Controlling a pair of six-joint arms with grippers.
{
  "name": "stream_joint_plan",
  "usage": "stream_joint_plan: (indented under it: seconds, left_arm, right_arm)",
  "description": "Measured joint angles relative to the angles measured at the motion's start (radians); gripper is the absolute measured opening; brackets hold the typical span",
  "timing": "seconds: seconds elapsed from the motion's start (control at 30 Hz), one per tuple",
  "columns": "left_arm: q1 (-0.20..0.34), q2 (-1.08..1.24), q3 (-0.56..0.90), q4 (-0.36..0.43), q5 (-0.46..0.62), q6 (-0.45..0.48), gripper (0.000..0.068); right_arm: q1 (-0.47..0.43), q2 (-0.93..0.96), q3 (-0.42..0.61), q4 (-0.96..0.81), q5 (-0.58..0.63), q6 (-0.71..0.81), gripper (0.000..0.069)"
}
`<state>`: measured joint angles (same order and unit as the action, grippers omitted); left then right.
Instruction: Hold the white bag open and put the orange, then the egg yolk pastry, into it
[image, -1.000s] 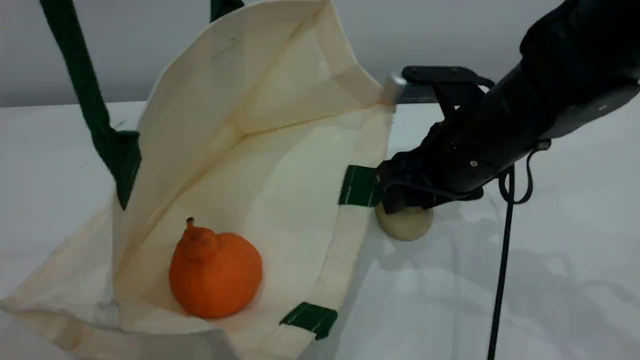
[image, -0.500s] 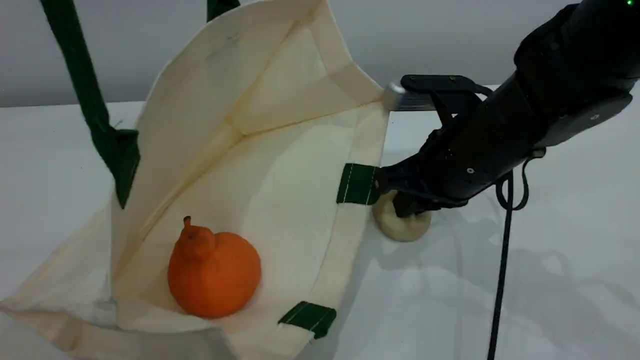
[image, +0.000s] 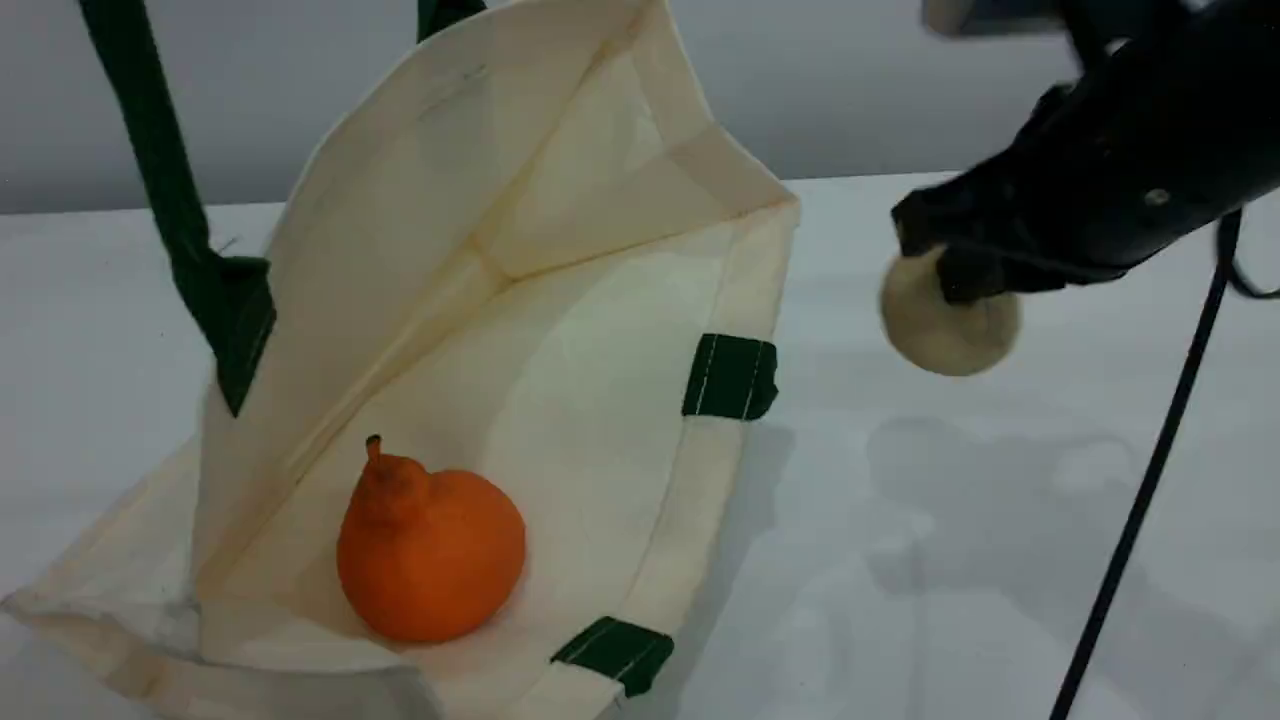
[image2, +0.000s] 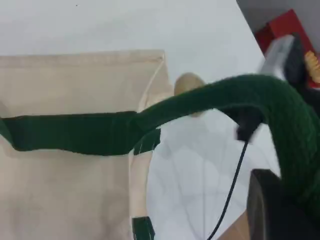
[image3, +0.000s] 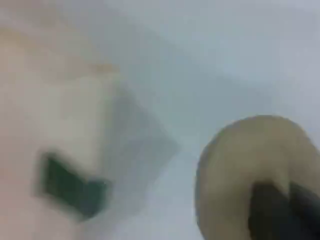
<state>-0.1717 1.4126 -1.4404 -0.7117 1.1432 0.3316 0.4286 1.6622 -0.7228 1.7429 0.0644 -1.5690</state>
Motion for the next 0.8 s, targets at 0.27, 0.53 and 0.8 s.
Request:
stream_joint_plan:
  seconds: [0.27,0.53,0.8]
  left_arm:
    - [0.000,0.000,0.000,-0.015,0.004,0.000,0.0071]
    - [0.000,0.000,0.000,-0.100,0.030,0.026,0.0071]
    - [-0.001,0.000,0.000,-0.106,0.035,0.029,0.0071]
  right_arm:
    - [0.027,-0.178,0.078,-0.003,0.332,-0.001,0.0015]
    - [0.140,-0.166,0.070,-0.003,0.396,-0.001,0.0015]
    - [0.151,-0.061,0.011,0.001,0.386,-0.001,0.0015]
